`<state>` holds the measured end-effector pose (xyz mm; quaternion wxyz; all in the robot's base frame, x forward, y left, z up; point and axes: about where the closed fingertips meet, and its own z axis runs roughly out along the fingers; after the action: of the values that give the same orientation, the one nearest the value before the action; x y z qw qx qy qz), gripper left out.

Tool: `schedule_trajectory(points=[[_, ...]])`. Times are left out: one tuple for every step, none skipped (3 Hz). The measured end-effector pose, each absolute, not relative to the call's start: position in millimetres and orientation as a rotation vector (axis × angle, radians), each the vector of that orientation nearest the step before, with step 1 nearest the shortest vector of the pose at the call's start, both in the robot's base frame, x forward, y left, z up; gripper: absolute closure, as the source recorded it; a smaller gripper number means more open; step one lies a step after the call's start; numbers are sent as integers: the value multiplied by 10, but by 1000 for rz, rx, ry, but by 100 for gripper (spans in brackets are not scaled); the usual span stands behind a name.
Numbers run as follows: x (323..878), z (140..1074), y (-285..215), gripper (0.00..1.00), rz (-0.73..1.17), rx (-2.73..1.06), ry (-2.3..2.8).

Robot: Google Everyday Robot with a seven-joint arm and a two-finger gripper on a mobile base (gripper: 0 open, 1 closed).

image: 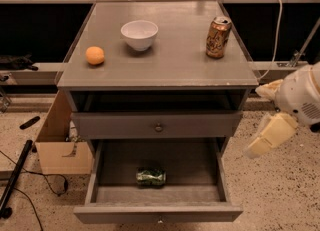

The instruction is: Pick green can from middle drawer and place on counter

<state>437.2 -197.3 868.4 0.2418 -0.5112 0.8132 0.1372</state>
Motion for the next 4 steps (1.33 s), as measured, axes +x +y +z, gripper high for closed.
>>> schedule_trajectory(points=[[4428, 8170, -1794, 0, 461, -1393, 2125], [4427, 8172, -1794, 0, 461, -1393, 2126], [4434, 8085, -1701, 0, 508, -1355, 2105], [4368, 7453, -1028, 0, 712, -1260, 2047]])
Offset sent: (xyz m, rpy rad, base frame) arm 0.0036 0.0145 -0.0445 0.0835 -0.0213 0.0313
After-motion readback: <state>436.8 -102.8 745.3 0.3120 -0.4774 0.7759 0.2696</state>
